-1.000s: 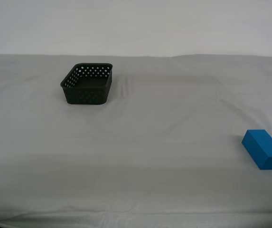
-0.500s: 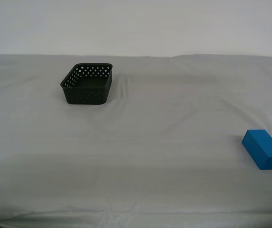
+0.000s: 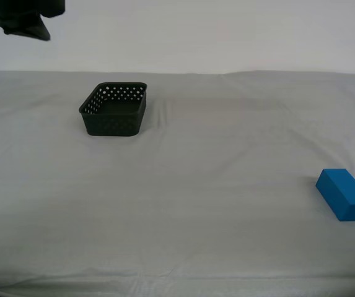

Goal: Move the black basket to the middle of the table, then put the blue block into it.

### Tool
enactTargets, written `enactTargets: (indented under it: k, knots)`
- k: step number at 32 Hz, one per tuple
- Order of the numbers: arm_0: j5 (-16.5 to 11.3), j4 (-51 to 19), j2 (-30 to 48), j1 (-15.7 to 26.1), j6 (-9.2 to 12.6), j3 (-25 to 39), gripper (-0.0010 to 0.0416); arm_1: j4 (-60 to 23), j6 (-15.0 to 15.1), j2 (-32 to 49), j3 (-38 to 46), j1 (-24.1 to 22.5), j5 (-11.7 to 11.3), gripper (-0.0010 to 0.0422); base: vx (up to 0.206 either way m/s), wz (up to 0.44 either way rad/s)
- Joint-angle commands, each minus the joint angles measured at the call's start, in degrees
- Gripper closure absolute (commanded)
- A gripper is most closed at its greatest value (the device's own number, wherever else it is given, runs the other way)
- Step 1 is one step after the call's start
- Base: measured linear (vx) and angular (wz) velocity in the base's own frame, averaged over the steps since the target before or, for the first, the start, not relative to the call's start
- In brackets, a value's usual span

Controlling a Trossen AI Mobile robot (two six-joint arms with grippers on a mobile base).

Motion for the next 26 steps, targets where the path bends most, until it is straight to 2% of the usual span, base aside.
enactTargets:
  k: [1, 5, 7, 12, 13, 17, 20, 26]
  knots:
    - [0.0, -0.6, 0.0, 0.0, 0.9, 0.0, 0.0405, -1.0, 0.0, 5.6, 3.3, -0.8, 0.9, 0.0412, 0.0, 0.0]
    - [0.0, -1.8, 0.0, 0.0, 0.9, 0.0, 0.0405, -1.3, 0.1, 11.1, 6.8, -1.7, 0.8, 0.0403, 0.0, 0.0]
    - [0.0, -2.0, 0.0, 0.0, 0.9, 0.0, 0.0405, -1.4, 0.1, 13.8, 8.5, -2.3, 0.8, 0.0379, 0.0, 0.0]
    - [0.0, -2.1, 0.0, 0.0, 0.9, 0.0, 0.0405, -2.0, 0.1, 20.1, 12.0, -4.0, 0.8, 0.0272, 0.0, 0.0]
    - [0.0, -2.1, 0.0, 0.0, 0.9, 0.0, 0.0405, -2.0, 0.0, 21.6, 12.6, -4.2, 0.8, 0.0237, 0.0, 0.0]
    - [0.0, -2.2, 0.0, 0.0, 0.9, 0.0, 0.0405, -2.4, -0.2, 25.3, 14.2, -4.3, 0.3, 0.0161, 0.0, 0.0]
    - [0.0, -2.2, 0.0, 0.0, 0.9, 0.0, 0.0405, -3.7, -0.2, 27.7, 15.5, -4.4, -3.1, 0.0142, 0.0, 0.0]
    - [0.0, -2.3, 0.0, 0.0, 0.9, 0.0, 0.0405, -4.3, -0.3, 31.5, 17.2, -5.2, -3.3, 0.0142, 0.0, 0.0]
